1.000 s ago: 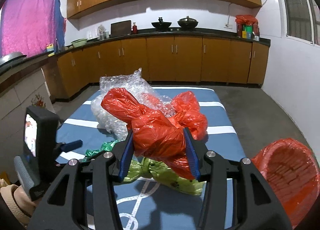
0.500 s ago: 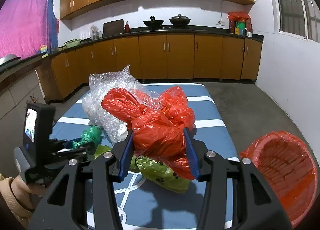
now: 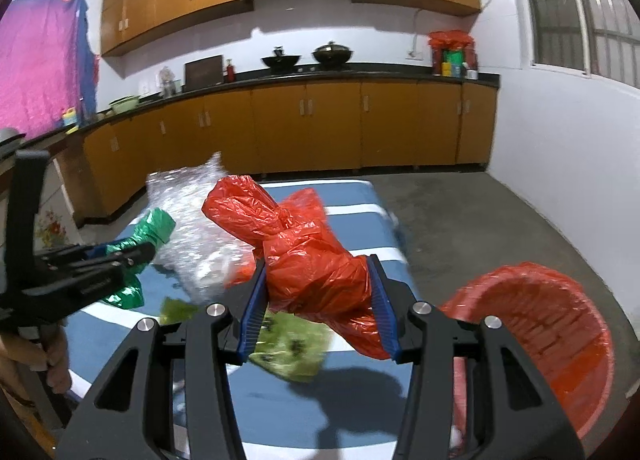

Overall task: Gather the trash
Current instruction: 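Carry both items to the red basket and open both tools to drop them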

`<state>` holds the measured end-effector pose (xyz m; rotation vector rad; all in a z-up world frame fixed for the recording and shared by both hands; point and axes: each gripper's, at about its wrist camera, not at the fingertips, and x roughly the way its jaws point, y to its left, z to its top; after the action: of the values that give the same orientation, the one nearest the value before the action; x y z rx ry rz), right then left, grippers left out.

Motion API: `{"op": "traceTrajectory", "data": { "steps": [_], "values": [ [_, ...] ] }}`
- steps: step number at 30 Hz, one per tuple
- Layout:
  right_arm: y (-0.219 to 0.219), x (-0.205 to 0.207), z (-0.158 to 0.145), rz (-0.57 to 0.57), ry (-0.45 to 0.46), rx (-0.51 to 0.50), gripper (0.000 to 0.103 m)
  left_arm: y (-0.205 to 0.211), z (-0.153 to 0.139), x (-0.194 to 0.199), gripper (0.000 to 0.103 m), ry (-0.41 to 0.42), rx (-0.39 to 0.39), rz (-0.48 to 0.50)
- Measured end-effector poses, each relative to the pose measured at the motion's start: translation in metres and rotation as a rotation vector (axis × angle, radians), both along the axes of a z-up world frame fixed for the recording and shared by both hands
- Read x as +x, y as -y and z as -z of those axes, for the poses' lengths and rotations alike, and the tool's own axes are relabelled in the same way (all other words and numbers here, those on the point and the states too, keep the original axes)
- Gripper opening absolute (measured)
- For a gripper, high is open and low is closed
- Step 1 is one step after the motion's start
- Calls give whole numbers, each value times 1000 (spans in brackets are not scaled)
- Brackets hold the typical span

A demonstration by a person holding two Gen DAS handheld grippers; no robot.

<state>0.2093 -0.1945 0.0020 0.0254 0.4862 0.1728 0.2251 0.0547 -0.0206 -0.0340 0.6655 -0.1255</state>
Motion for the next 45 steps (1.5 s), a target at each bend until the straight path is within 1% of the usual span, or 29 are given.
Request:
{"op": "traceTrajectory", "data": {
  "steps": [3, 9, 14, 18, 21, 25, 29, 41, 44, 45],
  "values": [
    [25, -4, -2, 56, 3, -2, 48, 31, -8, 0, 33, 15, -12, 55],
    [82, -16, -5, 201, 9, -13, 48, 96, -24, -4, 33, 36, -51, 205],
    [123, -30, -5, 308, 1, -9, 48, 144, -30, -6, 33, 42, -66, 310],
    [154, -38, -2, 385, -27, 14, 48, 179, -31, -6, 33, 38, -74, 385],
    [175, -42, 3, 431, -49, 50, 48, 200, -29, -9, 33, 34, -75, 425],
    [190, -44, 8, 465, -67, 73, 48, 230, -24, -12, 33, 18, -78, 472],
    [198, -47, 8, 481, -67, 87, 48, 247, -19, -10, 33, 1, -82, 505],
    [227, -44, 7, 524, -65, 195, 49, 289, -4, -5, 34, -37, -78, 584],
    [231, -43, 7, 527, -62, 220, 53, 295, -1, -1, 38, -46, -78, 587],
    [232, -41, 6, 526, -58, 230, 54, 298, -1, 0, 42, -49, -76, 587]
  ]
}}
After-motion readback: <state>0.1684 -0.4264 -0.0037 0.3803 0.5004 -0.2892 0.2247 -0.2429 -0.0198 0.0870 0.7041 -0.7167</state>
